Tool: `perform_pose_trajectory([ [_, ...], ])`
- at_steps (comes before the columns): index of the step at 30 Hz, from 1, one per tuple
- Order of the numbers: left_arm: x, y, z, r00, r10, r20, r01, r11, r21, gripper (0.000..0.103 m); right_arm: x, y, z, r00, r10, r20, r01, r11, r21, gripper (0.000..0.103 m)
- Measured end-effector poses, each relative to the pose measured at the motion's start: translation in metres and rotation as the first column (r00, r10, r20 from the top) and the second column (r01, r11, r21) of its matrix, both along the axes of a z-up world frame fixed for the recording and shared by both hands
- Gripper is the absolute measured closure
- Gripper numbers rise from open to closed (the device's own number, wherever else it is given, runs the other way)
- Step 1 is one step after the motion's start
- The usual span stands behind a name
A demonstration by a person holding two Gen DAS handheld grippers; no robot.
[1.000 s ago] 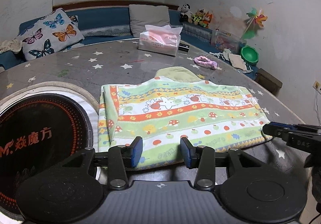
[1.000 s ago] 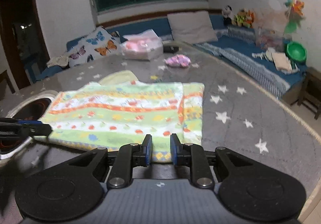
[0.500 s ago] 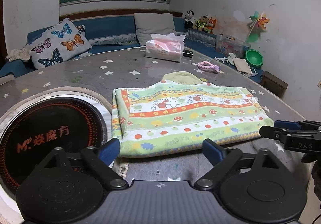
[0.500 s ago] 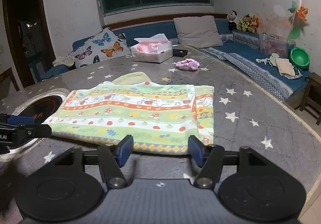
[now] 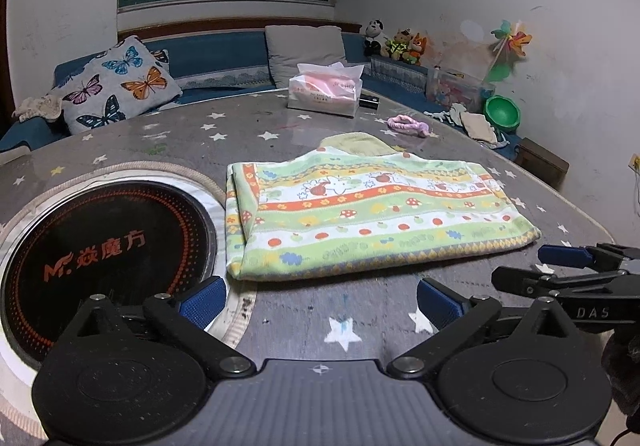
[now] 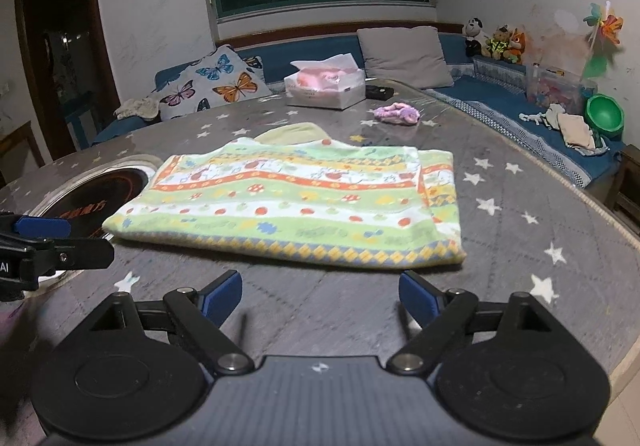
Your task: Fold clothes
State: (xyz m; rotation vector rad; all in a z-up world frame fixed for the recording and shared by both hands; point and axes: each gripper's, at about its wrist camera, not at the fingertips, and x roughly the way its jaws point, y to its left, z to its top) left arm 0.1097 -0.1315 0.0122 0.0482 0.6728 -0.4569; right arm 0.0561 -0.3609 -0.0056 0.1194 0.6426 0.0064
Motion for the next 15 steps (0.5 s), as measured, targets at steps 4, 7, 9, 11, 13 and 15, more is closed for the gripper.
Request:
perform_pose_trajectory([
  [4,-0.005,0.003,-0.001,1.000,0.010,0.002,-0.010,1.000,0.008,0.000,-0.004,0.006,-0.001,1.000,0.004,-0.005,-0.004,1.000,0.001,0.010],
  [7,-0.008,0.004,-0.003,1.000,0.012,-0.001,-0.012,1.000,0.014,0.000,-0.007,0.010,-0.002,1.000,0.005,-0.006,-0.005,1.000,0.000,0.010],
  [9,-0.010,0.005,-0.004,1.000,0.012,-0.003,-0.012,1.000,0.020,0.000,-0.008,0.012,-0.001,1.000,0.003,-0.007,-0.003,1.000,-0.001,0.009],
  [11,-0.013,0.005,-0.005,1.000,0.013,-0.005,-0.013,1.000,0.024,0.000,-0.010,0.013,-0.001,1.000,0.003,-0.007,-0.003,1.000,-0.001,0.007],
  [13,-0.014,0.007,-0.004,1.000,0.017,-0.007,-0.017,1.000,0.023,0.000,-0.011,0.016,-0.001,1.000,0.006,-0.006,-0.006,1.000,-0.004,0.007],
  [15,-0.016,0.008,-0.004,1.000,0.021,-0.009,-0.021,1.000,0.021,0.000,-0.012,0.018,0.000,1.000,0.008,-0.006,-0.008,1.000,-0.005,0.006],
])
